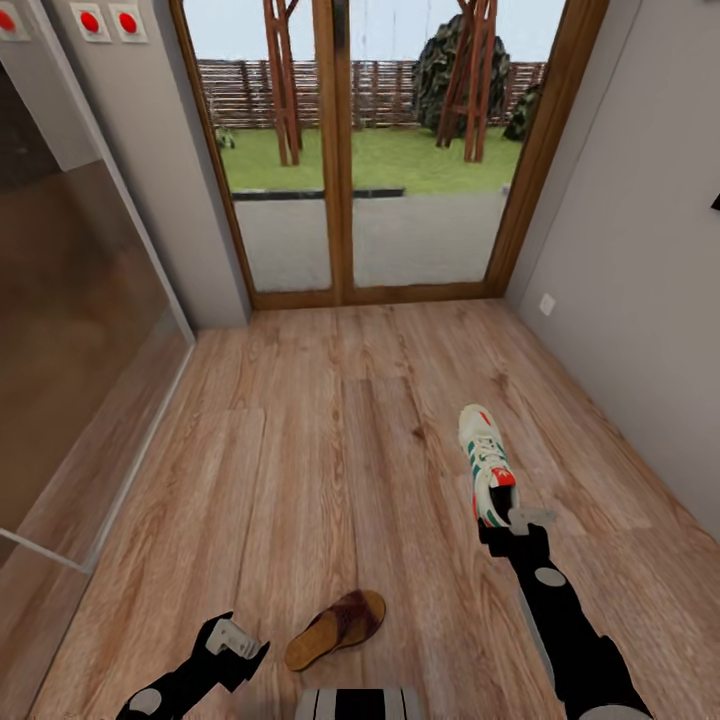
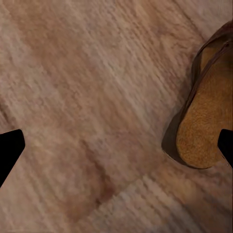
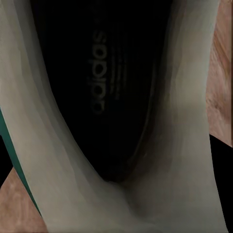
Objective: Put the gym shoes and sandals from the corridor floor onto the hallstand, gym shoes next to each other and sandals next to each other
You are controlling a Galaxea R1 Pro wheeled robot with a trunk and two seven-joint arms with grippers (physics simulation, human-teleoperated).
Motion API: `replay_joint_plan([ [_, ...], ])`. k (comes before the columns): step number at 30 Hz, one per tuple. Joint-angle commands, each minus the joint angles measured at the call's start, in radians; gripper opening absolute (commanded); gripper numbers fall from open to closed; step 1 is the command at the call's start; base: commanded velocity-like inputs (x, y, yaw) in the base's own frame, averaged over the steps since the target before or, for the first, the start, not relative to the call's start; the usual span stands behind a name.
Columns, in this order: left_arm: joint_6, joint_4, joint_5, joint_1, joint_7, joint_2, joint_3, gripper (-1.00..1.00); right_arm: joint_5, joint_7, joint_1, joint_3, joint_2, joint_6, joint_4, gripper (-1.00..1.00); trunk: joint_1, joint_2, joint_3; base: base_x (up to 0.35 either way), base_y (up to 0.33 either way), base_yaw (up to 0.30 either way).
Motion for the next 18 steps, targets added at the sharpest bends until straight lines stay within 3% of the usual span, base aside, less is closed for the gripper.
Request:
replay_joint_plan([
  [1, -0.004, 0.0, -0.009, -0.016, -0.006, -0.007, 0.008, 1.0, 0.009, 0.008, 0.0, 0.0, 0.004, 0.033, -0.043, -1.0, 0.0, -0.001, -0.006, 0.0, 0.0, 0.0],
  [7, -0.005, 0.008, -0.012, -0.04, -0.009, -0.025, 0.005, 1.0, 0.011, 0.112, 0.0, -0.002, 0.007, 0.098, -0.109, -1.0, 0.003, -0.002, -0.039, 0.0, 0.0, 0.0],
  [14, -0.004, 0.009, -0.022, -0.041, -0.007, -0.024, 0.005, 1.0, 0.014, 0.123, 0.0, -0.002, 0.006, 0.101, -0.132, -1.0, 0.006, -0.004, -0.074, 0.0, 0.0, 0.0],
  [18, -0.004, 0.008, -0.022, -0.04, -0.007, -0.023, 0.004, 1.0, 0.014, 0.123, 0.0, -0.002, 0.006, 0.101, -0.133, -1.0, 0.006, -0.004, -0.074, 0.0, 0.0, -0.087],
])
